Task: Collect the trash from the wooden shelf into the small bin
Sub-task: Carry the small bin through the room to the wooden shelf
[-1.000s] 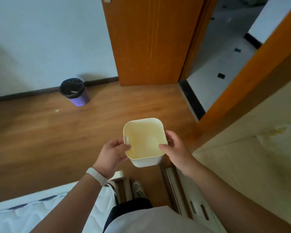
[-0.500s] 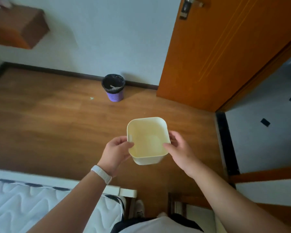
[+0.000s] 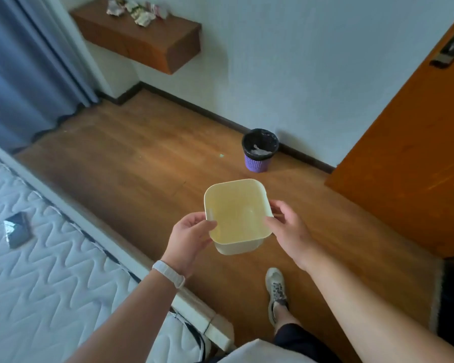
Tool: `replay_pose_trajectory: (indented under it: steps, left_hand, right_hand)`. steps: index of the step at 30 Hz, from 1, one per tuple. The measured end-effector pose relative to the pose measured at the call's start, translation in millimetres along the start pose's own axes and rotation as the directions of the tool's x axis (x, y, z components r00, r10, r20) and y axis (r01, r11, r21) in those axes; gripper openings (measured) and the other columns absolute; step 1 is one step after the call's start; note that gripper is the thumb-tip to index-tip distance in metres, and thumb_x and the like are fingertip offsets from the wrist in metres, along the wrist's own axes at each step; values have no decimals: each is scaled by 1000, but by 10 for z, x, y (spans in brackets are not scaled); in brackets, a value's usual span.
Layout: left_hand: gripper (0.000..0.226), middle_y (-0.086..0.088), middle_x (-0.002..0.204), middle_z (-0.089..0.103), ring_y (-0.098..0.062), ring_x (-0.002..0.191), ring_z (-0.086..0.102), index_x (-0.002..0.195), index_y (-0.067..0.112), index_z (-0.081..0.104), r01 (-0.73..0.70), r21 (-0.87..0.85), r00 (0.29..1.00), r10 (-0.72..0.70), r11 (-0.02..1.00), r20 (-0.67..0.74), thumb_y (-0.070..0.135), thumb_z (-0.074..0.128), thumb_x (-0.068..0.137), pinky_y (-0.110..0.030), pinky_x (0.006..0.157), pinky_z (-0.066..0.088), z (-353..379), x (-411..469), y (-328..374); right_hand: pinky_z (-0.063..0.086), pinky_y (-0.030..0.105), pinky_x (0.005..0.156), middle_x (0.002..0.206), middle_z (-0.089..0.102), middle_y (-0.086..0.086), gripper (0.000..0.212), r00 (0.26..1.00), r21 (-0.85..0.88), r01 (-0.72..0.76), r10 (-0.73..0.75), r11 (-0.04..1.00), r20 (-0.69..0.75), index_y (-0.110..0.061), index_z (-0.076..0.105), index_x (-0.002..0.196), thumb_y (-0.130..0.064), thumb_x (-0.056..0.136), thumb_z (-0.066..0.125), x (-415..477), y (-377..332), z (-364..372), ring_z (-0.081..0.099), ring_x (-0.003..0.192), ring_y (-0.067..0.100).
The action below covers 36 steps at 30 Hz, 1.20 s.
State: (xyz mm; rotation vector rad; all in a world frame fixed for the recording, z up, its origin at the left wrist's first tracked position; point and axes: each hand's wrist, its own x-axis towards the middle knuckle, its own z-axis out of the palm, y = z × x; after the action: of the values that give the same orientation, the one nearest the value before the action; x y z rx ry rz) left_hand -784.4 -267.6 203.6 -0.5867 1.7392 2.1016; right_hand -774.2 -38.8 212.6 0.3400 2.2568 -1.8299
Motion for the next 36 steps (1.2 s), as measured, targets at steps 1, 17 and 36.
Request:
replay_pose_trajectory:
  steps: [1,17,36]
  left_hand:
    - [23,-15,97,78,-26,86,75,102,5,71,-6,-8,999,6,1000,-44,11,69,80,-37,75,59,47,72,42]
    - [18,-8,83,76,-21,75,71,102,2,69,-138,-74,948,110,988,-299,4,64,85,-34,68,61,1184,929,985]
    - [24,-14,92,77,-23,78,73,107,1,68,-202,-153,924,136,967,-357,6,65,84,-29,62,56,17,2055,1857]
  right_hand:
    - [54,28,80,99,68,-27,22,999,2,11,-11,1000,38,-44,60,105,-30,89,61,167,-31,-45,63,95,-3]
    - [50,21,83,105,67,-27,28,943,46,188,-193,981,270,-40,61,108,-39,80,62,1894,-763,-1049,62,100,-3]
    - [55,31,85,108,67,-18,25,888,-87,270,-213,959,407,-38,56,115,-27,92,61,3285,-1588,213,62,98,-2]
